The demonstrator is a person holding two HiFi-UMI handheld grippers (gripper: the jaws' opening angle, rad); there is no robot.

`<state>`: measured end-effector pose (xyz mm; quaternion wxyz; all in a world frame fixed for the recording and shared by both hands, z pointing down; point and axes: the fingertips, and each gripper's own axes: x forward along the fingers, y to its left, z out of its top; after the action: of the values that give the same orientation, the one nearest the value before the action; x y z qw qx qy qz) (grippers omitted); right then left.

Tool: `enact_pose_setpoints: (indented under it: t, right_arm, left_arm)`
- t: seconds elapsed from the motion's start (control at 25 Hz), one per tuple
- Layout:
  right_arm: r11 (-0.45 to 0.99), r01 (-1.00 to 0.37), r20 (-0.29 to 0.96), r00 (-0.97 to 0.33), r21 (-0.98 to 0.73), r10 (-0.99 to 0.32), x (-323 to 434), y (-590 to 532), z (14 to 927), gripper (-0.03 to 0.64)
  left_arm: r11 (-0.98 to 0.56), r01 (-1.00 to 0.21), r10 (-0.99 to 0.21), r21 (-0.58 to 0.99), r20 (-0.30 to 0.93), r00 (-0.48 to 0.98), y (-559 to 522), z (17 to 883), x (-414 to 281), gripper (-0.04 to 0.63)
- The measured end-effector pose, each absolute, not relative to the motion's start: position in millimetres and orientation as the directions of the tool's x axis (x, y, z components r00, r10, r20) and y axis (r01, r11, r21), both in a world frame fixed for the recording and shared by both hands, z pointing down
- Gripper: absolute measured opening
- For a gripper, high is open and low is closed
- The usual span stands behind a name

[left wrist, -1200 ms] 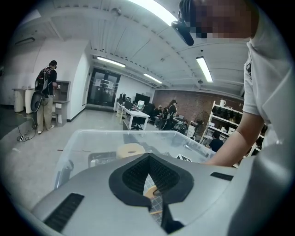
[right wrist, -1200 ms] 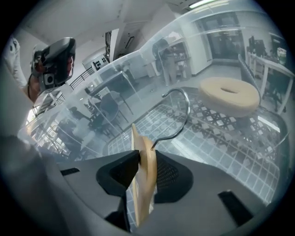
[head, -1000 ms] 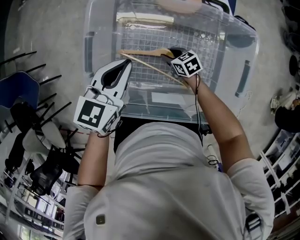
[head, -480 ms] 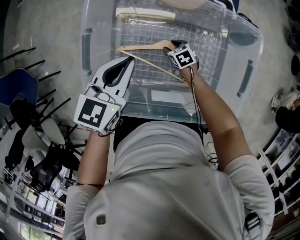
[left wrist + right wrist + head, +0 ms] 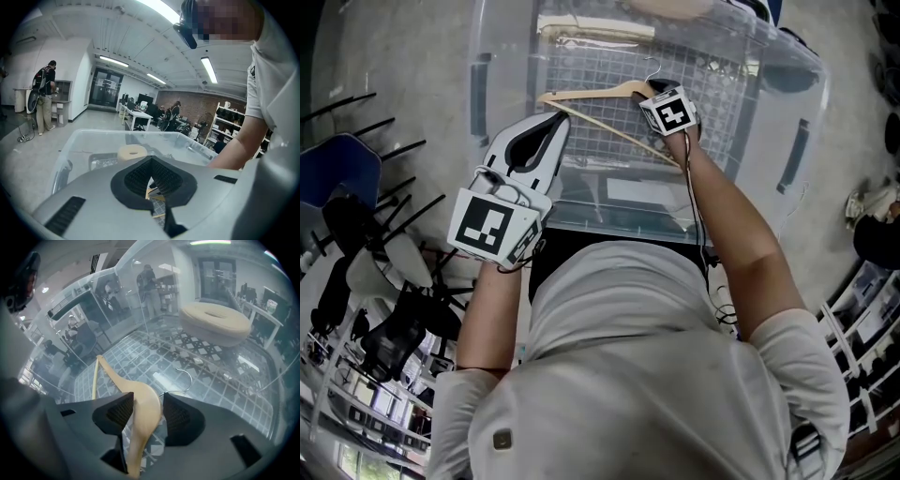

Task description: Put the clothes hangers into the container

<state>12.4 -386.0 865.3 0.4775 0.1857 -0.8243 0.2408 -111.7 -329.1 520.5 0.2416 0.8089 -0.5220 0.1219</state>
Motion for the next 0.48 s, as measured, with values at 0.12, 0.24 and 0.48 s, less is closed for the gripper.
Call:
enact_pose_setpoints:
  t: [0.12,0.24,0.48]
  right_arm:
    - [0.809,-0.543,0.862,-0.499,-0.225,-0.094,9,-390,851,0.215]
    - [0.814,-0.537,0.844,-0.523,-0.22,-0.117,5,-392,828,0.213]
    - [0.816,-0.543,0.795,-0.576,-0.198,-0.191,1,-389,760,0.172]
  left_arm:
    - [-0.349,-0.903,-0.791,0.253,0.437,0.428,-327,511,-112,0.015]
    - [-0.363,-0.9,-0.795,0.243,0.423,0.435,-323,499,-112,0.015]
    - [-0.404,-0.887,-0.801,0.225,0.381,0.461,-311,472,-114,0.017]
